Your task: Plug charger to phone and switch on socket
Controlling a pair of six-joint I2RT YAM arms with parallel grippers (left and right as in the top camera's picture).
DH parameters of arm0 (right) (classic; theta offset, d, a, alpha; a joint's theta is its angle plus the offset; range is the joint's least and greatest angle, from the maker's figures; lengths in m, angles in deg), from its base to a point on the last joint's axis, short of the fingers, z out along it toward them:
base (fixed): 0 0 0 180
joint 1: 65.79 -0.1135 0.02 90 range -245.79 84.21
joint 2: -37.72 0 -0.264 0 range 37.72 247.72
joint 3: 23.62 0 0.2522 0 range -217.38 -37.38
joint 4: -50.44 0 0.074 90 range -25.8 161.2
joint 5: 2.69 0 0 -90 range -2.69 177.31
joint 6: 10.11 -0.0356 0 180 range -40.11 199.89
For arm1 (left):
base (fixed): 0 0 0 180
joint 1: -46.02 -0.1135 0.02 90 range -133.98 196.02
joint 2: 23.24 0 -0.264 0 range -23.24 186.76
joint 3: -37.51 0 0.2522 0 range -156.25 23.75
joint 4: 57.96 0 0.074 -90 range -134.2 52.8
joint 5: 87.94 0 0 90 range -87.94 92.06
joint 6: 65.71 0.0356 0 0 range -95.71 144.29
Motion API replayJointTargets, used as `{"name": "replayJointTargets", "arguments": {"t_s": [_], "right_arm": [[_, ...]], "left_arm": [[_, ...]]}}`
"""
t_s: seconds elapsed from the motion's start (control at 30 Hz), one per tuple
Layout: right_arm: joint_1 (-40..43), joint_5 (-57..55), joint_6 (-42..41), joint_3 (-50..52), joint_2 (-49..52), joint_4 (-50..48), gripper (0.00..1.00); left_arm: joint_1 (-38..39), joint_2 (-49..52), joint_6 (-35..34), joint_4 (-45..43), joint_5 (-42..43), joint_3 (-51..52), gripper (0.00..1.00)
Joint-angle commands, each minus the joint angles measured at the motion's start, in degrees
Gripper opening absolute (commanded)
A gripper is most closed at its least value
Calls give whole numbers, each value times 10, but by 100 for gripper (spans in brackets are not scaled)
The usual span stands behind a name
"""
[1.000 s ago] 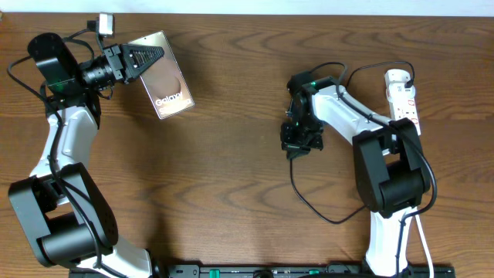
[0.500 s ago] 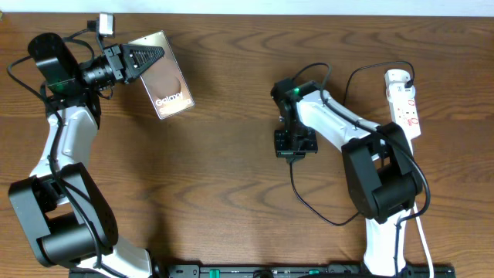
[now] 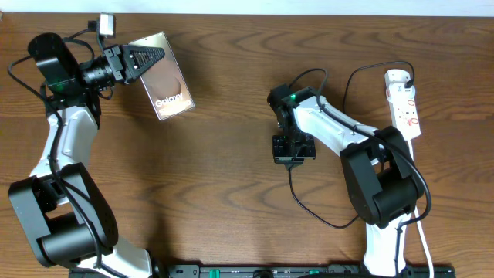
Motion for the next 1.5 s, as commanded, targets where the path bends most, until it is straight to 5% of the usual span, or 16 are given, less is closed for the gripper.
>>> {"name": "replayJointTargets", "arguments": {"t_s": [0.0, 1.0, 1.47], "right_arm": [[-6, -12, -12, 39, 42, -4, 1], [-5, 15, -16, 42, 127, -15, 1], [25, -2, 30, -205, 93, 137, 1]], "left_arm": [[2, -1, -5, -4, 14, -2, 7], [2, -1, -5, -4, 18, -2, 7], [2, -1, -5, -4, 18, -2, 7]]}}
